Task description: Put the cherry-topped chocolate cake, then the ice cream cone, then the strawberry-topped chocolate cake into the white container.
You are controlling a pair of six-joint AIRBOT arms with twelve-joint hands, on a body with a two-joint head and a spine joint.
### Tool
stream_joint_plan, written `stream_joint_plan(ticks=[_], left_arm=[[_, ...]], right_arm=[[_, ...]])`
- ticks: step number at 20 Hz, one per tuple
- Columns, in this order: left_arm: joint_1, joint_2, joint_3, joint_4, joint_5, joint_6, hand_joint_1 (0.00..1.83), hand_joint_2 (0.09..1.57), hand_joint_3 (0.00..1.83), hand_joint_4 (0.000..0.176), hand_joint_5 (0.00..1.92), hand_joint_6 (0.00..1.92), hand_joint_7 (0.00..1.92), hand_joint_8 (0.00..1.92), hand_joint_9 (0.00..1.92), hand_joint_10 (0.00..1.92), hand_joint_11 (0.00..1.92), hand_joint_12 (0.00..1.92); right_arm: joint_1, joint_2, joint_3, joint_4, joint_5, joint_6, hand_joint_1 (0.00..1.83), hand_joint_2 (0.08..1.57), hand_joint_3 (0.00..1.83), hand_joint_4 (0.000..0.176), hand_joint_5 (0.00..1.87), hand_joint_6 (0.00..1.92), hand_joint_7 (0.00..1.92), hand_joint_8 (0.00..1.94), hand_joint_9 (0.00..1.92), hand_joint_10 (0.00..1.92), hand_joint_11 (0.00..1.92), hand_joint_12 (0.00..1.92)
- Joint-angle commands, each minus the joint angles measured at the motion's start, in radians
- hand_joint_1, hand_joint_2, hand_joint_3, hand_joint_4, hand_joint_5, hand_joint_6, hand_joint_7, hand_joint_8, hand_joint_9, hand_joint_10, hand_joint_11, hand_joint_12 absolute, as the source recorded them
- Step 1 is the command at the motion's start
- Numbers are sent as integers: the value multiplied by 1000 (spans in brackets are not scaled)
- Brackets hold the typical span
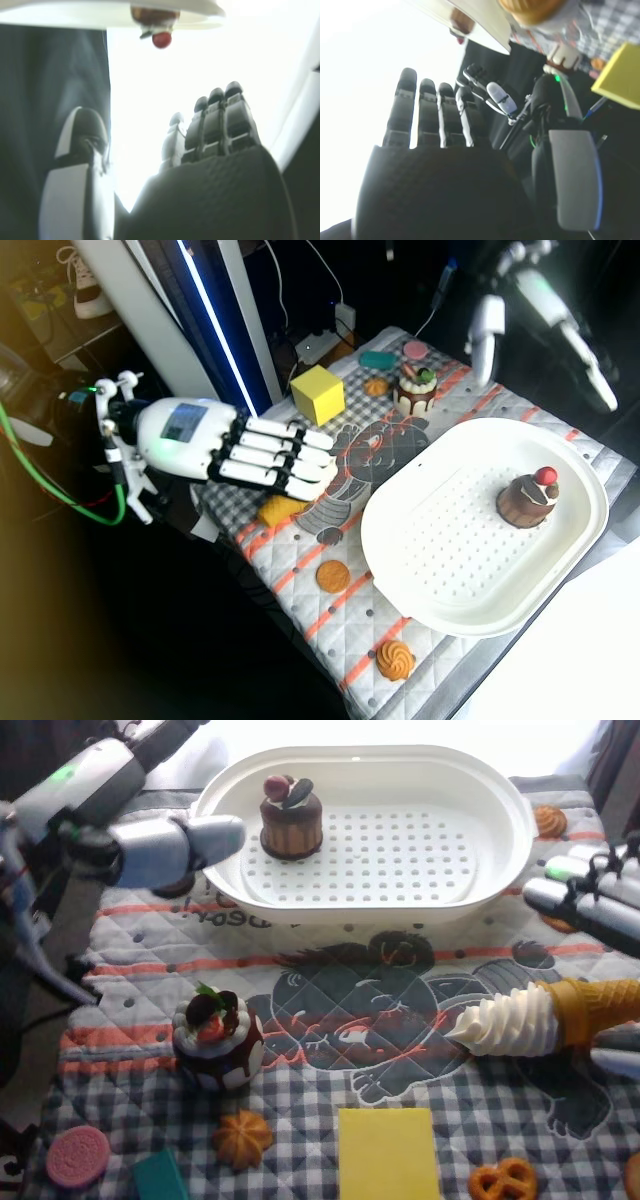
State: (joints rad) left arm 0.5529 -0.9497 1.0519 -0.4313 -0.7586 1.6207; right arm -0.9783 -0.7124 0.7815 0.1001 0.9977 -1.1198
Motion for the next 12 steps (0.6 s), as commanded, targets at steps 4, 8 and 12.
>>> stream_joint_plan(ticks=[4, 8, 12], left_arm=[[115, 84, -70, 73, -333, -160, 851, 1298, 0, 176, 0, 0, 0, 0, 0, 0, 5, 255], [197, 127, -135, 75, -471, -164, 832, 1297, 0, 176, 0, 0, 0, 0, 0, 0, 0, 0], [227, 141, -151, 69, -498, -165, 786, 1324, 7, 169, 0, 0, 0, 0, 0, 0, 0, 0]], right_arm=[[3, -51, 48, 15, 52, 45, 658, 1136, 0, 42, 0, 0, 0, 0, 67, 33, 0, 1045], [10, -108, 86, 29, 4, 58, 780, 1103, 0, 0, 0, 0, 13, 2, 9, 298, 0, 1673], [48, -168, 132, 32, -65, 60, 964, 1204, 17, 0, 254, 376, 367, 351, 118, 1009, 0, 1775]])
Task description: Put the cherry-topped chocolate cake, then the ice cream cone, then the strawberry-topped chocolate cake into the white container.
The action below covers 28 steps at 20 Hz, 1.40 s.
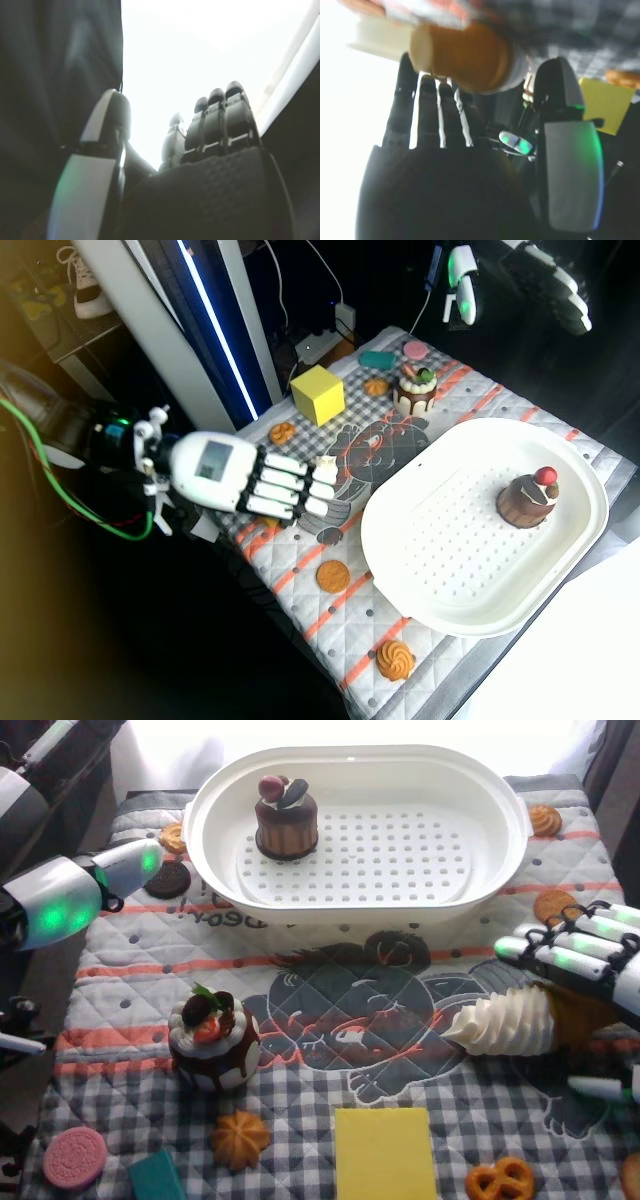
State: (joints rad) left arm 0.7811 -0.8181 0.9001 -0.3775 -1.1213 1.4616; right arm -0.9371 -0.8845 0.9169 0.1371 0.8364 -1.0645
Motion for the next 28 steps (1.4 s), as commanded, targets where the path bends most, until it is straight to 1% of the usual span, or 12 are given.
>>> stream_joint_plan(ticks=[1, 4, 8, 14, 15, 19, 20, 21, 22, 23, 24, 28], left_arm=[[3, 11, -1, 14, -136, -6, 760, 1331, 7, 161, 0, 0, 0, 0, 0, 0, 0, 0], [25, 13, -4, 1, -147, -9, 772, 1318, 0, 169, 15, 6, 0, 0, 0, 0, 0, 0], [44, 14, -4, -7, -151, -16, 722, 1317, 0, 159, 12, 3, 0, 0, 0, 0, 0, 0], [65, 10, -13, -10, -151, -16, 708, 1316, 1, 101, 0, 0, 0, 0, 0, 0, 0, 0], [69, 8, -15, -10, -152, -16, 713, 1303, 0, 85, 0, 0, 0, 0, 0, 0, 0, 0], [92, 1, -20, -17, -173, -18, 737, 1318, 2, 44, 0, 0, 0, 0, 0, 0, 0, 0], [106, 1, -22, -21, -181, -22, 781, 1330, 5, 36, 0, 0, 0, 0, 0, 0, 0, 0], [112, -1, -22, -22, -182, -25, 781, 1330, 5, 36, 0, 0, 0, 0, 0, 0, 0, 0], [114, -3, -21, -23, -182, -27, 737, 1324, 2, 33, 0, 0, 0, 0, 0, 0, 0, 0], [114, -7, -19, -23, -182, -27, 720, 1323, 1, 33, 0, 0, 0, 0, 0, 0, 0, 0], [114, -9, -18, -22, -182, -27, 718, 1329, 4, 34, 0, 0, 0, 0, 0, 0, 0, 0], [114, -29, -5, -19, -171, -37, 726, 1331, 3, 24, 0, 0, 0, 0, 0, 0, 0, 0]], right_arm=[[14, -6, 4, -5, 85, 5, 1084, 1288, 6, 0, 556, 1385, 680, 1239, 449, 1241, 208, 1829], [34, -12, 10, -6, 91, 5, 1318, 1280, 5, 0, 552, 1463, 713, 1467, 663, 1649, 604, 1874], [42, 46, -24, -11, 205, 5, 1161, 1295, 4, 0, 563, 1443, 776, 1543, 717, 1585, 632, 1919], [115, 70, -24, -30, 309, -1, 1200, 1261, 0, 0, 679, 1209, 788, 1592, 702, 1695, 584, 1921], [135, 61, -12, -30, 306, -4, 1308, 1250, 0, 0, 611, 1290, 789, 1399, 721, 1611, 494, 1859], [288, -31, 93, -28, 164, -27, 1150, 1271, 1, 0, 671, 1326, 744, 1525, 570, 1447, 388, 1899], [346, -76, 142, -28, 96, -31, 1190, 1262, 0, 0, 686, 1354, 751, 1476, 1046, 1660, 1017, 1907], [397, -109, 174, -27, 43, -53, 1190, 1262, 0, 0, 686, 1354, 751, 1476, 1046, 1660, 1017, 1907], [439, -132, 200, -23, -10, -81, 1090, 1268, 1, 0, 698, 1391, 1292, 1915, 1571, 1911, 1621, 1920], [480, -161, 231, 6, -67, -138, 1087, 1265, 0, 0, 705, 1392, 1353, 1936, 1583, 1919, 1664, 1921], [499, -182, 251, 19, -96, -163, 1082, 1263, 0, 0, 709, 1388, 937, 1940, 1089, 1921, 1254, 1921], [558, -304, 389, 80, -235, -203, 1151, 1326, 5, 0, 594, 1384, 658, 1759, 678, 1858, 800, 1921]])
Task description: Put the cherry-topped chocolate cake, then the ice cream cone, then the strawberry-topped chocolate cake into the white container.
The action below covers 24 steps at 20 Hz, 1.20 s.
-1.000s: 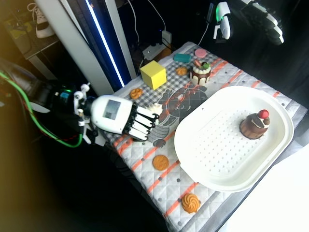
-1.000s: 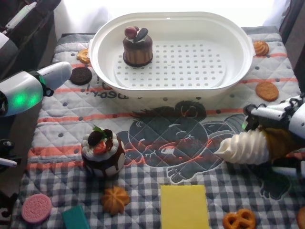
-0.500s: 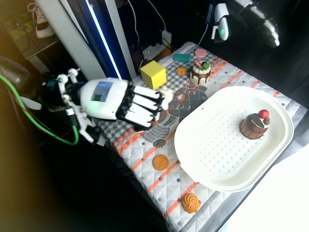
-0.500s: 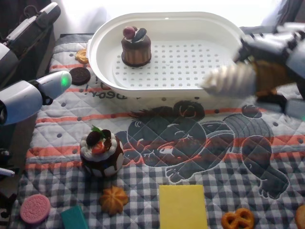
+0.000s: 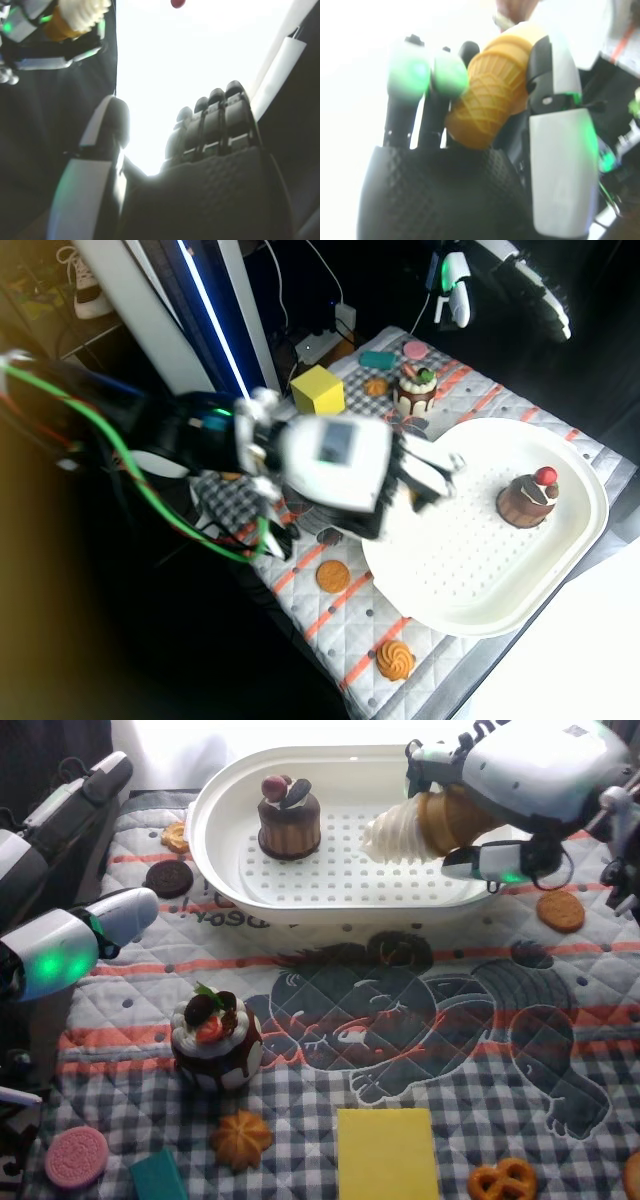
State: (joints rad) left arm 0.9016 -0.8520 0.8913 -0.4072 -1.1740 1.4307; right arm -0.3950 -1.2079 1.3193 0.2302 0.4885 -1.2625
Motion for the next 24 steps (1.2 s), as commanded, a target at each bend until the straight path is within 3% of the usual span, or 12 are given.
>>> stream_joint_plan(ticks=[1, 2, 3, 5, 6, 7, 10, 14, 15, 17, 20, 24], left_arm=[[-7, -1, 10, 12, -116, -20, 705, 1321, 0, 50, 0, 0, 0, 0, 0, 0, 5, 3], [-7, -5, 15, 14, -114, -29, 705, 1321, 0, 50, 0, 0, 0, 0, 0, 0, 5, 3], [-7, -9, 19, 16, -112, -40, 663, 1308, 6, 40, 0, 0, 0, 0, 3, 0, 4, 209], [-7, -9, 19, 17, -112, -41, 665, 1309, 3, 36, 0, 0, 1, 0, 12, 4, 0, 370], [-7, -9, 18, 17, -112, -41, 661, 1305, 0, 30, 0, 0, 0, 0, 15, 4, 0, 434], [-6, -9, 18, 16, -113, -41, 674, 1308, 1, 31, 0, 0, 0, 0, 16, 4, 0, 441], [-6, -9, 14, 14, -116, -41, 683, 1290, 0, 75, 27, 4, 0, 0, 32, 8, 0, 639], [14, 11, -3, 5, -112, -41, 727, 1295, 0, 104, 48, 9, 34, 11, 64, 20, 0, 646], [21, 16, -8, 3, -114, -41, 725, 1267, 0, 139, 72, 12, 64, 12, 84, 25, 0, 673], [32, 22, -14, 0, -117, -41, 768, 1260, 0, 123, 88, 7, 66, 2, 87, 16, 0, 673], [47, 24, -20, 0, -114, -41, 748, 1254, 0, 95, 109, 4, 45, 3, 83, 7, 0, 466], [66, 47, -39, 36, -87, -41, 724, 1273, 1, 133, 35, 7, 14, 3, 5, 1, 0, 86]], right_arm=[[19, -2, 16, 8, 92, -5, 1102, 1344, 0, 0, 494, 1569, 674, 1606, 539, 1468, 506, 1887], [19, -14, 32, 19, 80, -5, 1102, 1344, 0, 0, 494, 1569, 674, 1606, 539, 1468, 506, 1887], [19, -25, 48, 30, 67, -5, 963, 1240, 0, 0, 198, 661, 371, 692, 344, 1238, 239, 1823], [19, -28, 54, 36, 61, -5, 899, 1231, 0, 0, 123, 389, 274, 434, 182, 1265, 72, 1883], [19, -28, 48, 38, 62, -5, 746, 1223, 0, 49, 5, 33, 17, 39, 6, 340, 2, 1465], [19, -28, 39, 38, 69, -5, 627, 1232, 1, 49, 0, 6, 3, 7, 0, 86, 0, 1164], [19, -5, -12, 38, 102, -5, 601, 1228, 1, 80, 0, 0, 0, 0, 0, 0, 0, 216], [-45, 108, -140, 38, 232, 3, 600, 1168, 0, 54, 0, 0, 0, 0, 0, 0, 0, 1411], [-69, 136, -176, 37, 265, 3, 578, 1154, 0, 36, 0, 0, 0, 0, 47, 33, 0, 1412], [-120, 195, -247, 11, 341, 16, 601, 1122, 0, 16, 0, 0, 0, 0, 66, 95, 0, 1190], [-248, 301, -355, -57, 522, 117, 596, 1204, 3, 86, 0, 0, 0, 0, 10, 405, 0, 1364], [-393, 407, -463, -99, 675, 143, 561, 1182, 0, 0, 0, 0, 3, 1, 4, 398, 0, 1046]])
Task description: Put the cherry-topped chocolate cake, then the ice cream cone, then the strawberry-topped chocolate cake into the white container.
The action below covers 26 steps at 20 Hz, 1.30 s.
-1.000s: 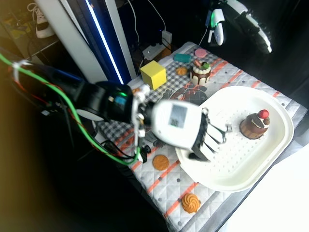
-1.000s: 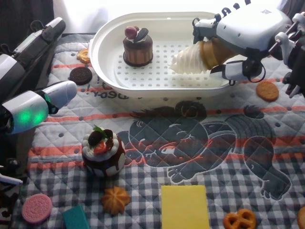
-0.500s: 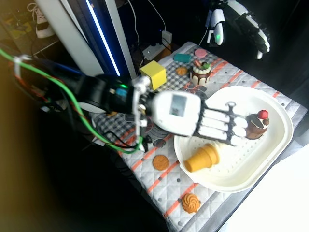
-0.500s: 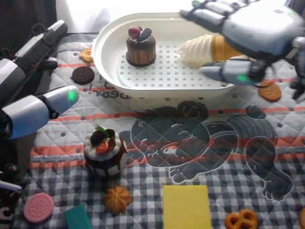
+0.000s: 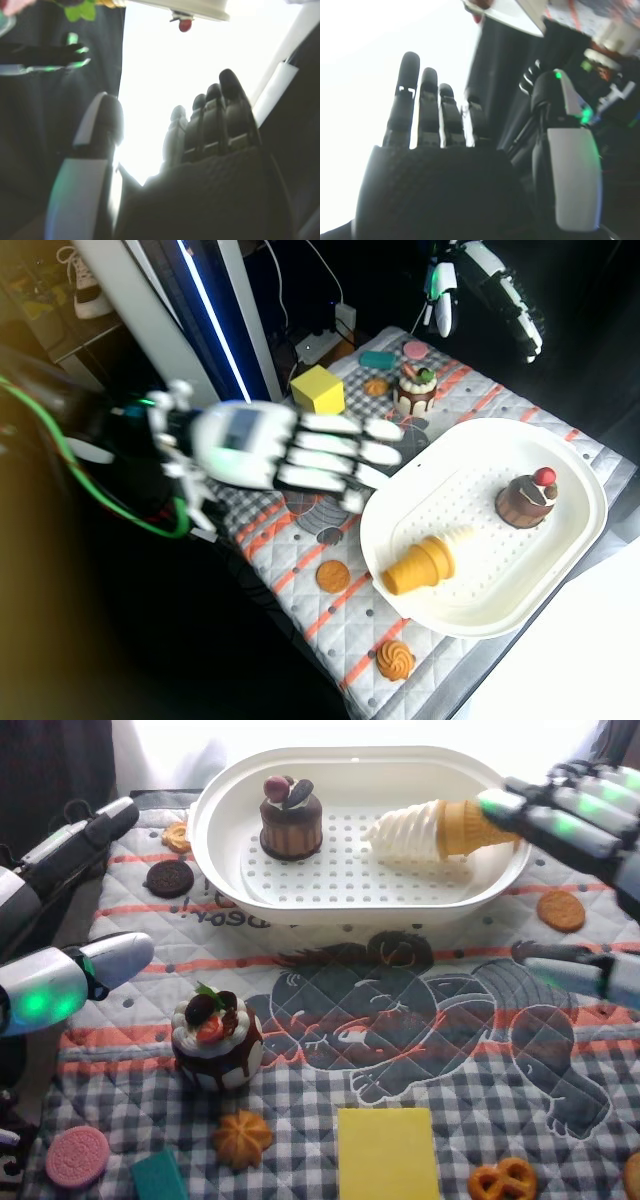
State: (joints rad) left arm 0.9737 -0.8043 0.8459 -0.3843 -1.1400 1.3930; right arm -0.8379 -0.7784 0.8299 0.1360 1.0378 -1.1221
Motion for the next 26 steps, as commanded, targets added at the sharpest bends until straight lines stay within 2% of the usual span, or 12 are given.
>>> stream_joint_plan(ticks=[1, 4, 6, 8, 9, 10, 12, 16, 20, 22, 23, 26], left_arm=[[-2, 11, -3, 37, -107, -3, 738, 1277, 3, 138, 36, 6, 5, 2, 0, 0, 0, 16], [0, 34, -17, 88, -70, -3, 743, 1254, 0, 117, 6, 0, 0, 0, 0, 0, 22, 11], [-6, 54, -26, 155, 4, -3, 575, 1189, 36, 82, 0, 0, 0, 0, 32, 33, 0, 847], [-26, 65, -30, 215, 78, -3, 594, 1188, 6, 111, 0, 0, 0, 0, 18, 23, 0, 1107], [-45, 67, -30, 244, 123, -3, 611, 1165, 0, 100, 0, 0, 0, 0, 3, 4, 0, 777], [-64, 67, -26, 265, 163, -3, 646, 1114, 0, 154, 0, 0, 0, 0, 0, 0, 0, 291], [-106, 56, -13, 309, 243, -3, 586, 1072, 0, 105, 0, 0, 0, 0, 0, 0, 0, 147], [-184, 5, 17, 391, 400, -3, 706, 1062, 0, 173, 0, 0, 0, 0, 0, 0, 1, 1], [-196, -11, 29, 404, 451, 1, 985, 1112, 1, 66, 221, 34, 250, 38, 195, 114, 0, 1065], [-198, -16, 31, 388, 458, 31, 1273, 1163, 3, 0, 723, 244, 751, 1053, 421, 1199, 174, 1767], [-200, -17, 30, 378, 457, 48, 1239, 1167, 3, 0, 846, 837, 864, 1297, 651, 1474, 444, 1890], [-207, -17, 31, 362, 425, 65, 1216, 1213, 7, 0, 794, 1098, 808, 1514, 703, 1711, 649, 1921]], right_arm=[[-7, 15, -11, -10, 185, 4, 558, 1149, 0, 13, 0, 0, 26, 3, 50, 296, 0, 941], [-119, 71, -60, -7, 288, 13, 665, 1144, 3, 0, 0, 0, 30, 1, 18, 134, 0, 488], [-204, 104, -84, 30, 340, 17, 643, 1165, 4, 0, 0, 0, 3, 0, 23, 75, 0, 183], [-243, 115, -91, 60, 363, 17, 611, 1184, 4, 0, 0, 0, 30, 6, 65, 84, 0, 283], [-251, 116, -93, 68, 366, 17, 605, 1193, 4, 0, 0, 0, 44, 7, 75, 85, 0, 414], [-254, 115, -94, 72, 367, 19, 612, 1202, 4, 0, 0, 0, 41, 4, 80, 83, 0, 479], [-259, 107, -93, 78, 368, 22, 591, 1212, 4, 0, 0, 0, 28, 3, 97, 65, 0, 321], [-265, 101, -92, 81, 369, 29, 619, 1222, 0, 0, 0, 0, 1, 0, 57, 32, 0, 166], [-267, 97, -91, 83, 369, 31, 609, 1232, 3, 0, 0, 0, 8, 3, 31, 21, 0, 0], [-270, 92, -90, 88, 369, 32, 611, 1234, 4, 0, 0, 0, 5, 2, 31, 22, 0, 0], [-271, 91, -90, 90, 369, 32, 592, 1237, 5, 0, 0, 0, 0, 0, 31, 22, 0, 0], [-278, 88, -88, 96, 369, 37, 615, 1250, 8, 0, 0, 0, 0, 0, 31, 24, 0, 0]])
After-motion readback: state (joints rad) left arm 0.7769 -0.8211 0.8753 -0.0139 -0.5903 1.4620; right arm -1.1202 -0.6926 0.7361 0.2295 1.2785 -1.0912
